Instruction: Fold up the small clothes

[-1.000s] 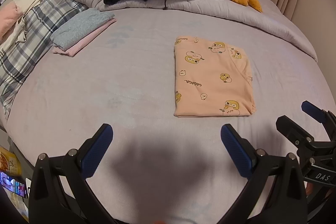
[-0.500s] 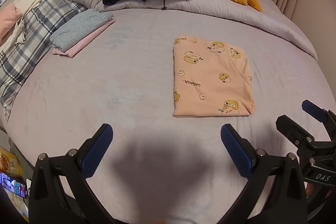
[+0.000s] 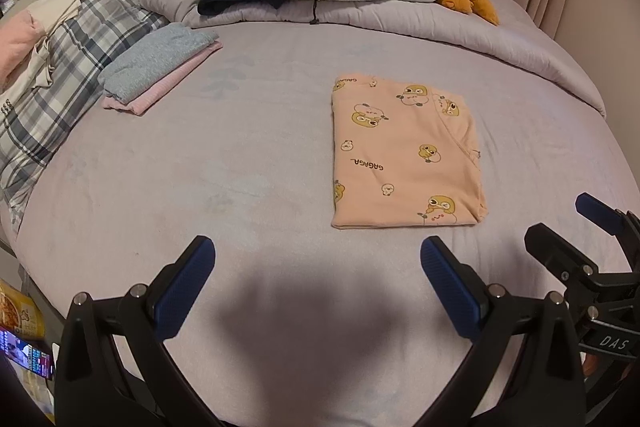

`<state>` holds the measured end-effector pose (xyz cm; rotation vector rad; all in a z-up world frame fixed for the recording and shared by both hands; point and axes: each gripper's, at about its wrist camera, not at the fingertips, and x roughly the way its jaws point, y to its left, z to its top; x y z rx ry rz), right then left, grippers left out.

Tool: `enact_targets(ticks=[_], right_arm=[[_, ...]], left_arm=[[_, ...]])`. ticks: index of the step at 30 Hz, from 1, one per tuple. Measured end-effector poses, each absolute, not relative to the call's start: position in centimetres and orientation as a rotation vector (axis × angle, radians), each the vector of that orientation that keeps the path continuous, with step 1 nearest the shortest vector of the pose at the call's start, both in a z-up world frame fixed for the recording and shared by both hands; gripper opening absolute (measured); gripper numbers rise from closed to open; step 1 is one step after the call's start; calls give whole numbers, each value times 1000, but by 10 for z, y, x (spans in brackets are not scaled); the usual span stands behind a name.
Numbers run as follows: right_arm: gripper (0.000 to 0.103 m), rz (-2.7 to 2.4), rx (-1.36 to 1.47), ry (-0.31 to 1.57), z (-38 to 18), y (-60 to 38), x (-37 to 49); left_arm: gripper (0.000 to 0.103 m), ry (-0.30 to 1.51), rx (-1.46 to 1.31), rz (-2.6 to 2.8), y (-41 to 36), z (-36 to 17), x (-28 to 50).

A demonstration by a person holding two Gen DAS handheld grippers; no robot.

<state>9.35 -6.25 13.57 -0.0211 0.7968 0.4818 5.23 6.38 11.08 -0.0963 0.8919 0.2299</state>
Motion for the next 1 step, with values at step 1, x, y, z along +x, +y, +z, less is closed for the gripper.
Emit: enact_targets(ticks=[1], right_arm=[[102, 483, -21, 797, 136, -63, 94]], left_arm=[[103, 893, -95, 228, 63, 111, 52]])
